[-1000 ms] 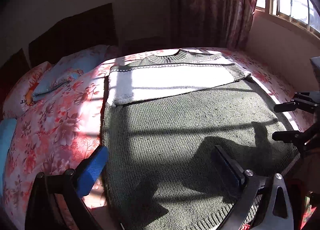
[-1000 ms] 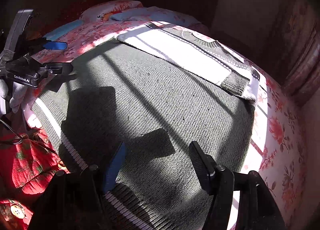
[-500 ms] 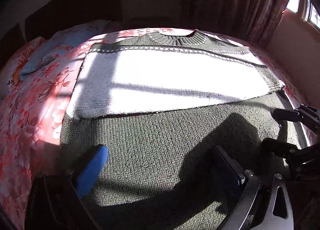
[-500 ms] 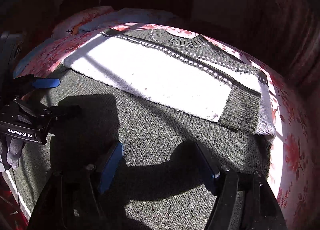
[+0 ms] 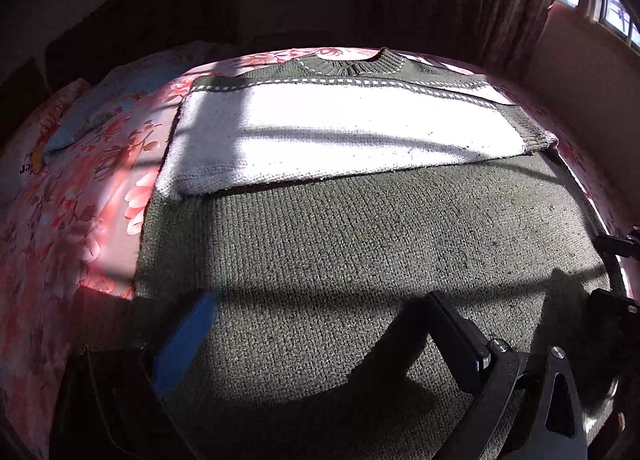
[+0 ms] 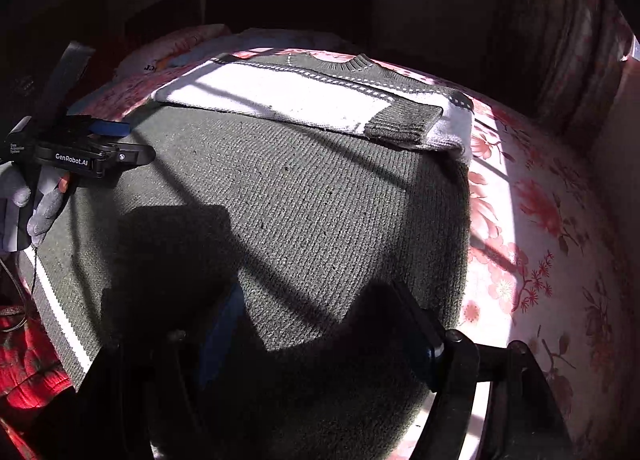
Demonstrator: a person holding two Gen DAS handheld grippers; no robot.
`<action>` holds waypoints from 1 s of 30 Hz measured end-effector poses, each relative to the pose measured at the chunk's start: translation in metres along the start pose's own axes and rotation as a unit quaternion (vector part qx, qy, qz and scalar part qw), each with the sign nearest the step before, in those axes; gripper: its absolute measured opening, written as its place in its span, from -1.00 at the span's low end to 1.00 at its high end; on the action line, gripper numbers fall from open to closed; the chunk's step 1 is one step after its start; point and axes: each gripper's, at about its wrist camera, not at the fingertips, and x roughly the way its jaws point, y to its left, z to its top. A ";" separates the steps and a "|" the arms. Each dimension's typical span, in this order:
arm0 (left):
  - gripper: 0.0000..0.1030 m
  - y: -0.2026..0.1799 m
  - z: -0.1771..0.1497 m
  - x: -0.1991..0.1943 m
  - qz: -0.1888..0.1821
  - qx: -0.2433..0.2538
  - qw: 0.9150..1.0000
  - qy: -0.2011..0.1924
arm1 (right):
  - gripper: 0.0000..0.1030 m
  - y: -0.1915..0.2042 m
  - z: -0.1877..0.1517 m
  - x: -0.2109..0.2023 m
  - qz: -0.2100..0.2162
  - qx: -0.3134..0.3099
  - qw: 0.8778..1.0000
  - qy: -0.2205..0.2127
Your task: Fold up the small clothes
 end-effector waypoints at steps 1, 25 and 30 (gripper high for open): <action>1.00 0.003 -0.001 -0.001 0.000 -0.003 1.000 0.001 | 0.47 -0.001 -0.002 -0.002 0.002 -0.003 1.000 0.001; 1.00 0.002 -0.060 -0.038 0.015 -0.014 1.000 0.001 | 0.76 0.007 -0.028 -0.017 -0.028 0.023 0.999 -0.038; 1.00 0.002 -0.063 -0.039 0.018 -0.020 1.000 -0.014 | 0.80 0.009 -0.022 -0.014 -0.023 0.020 0.999 -0.009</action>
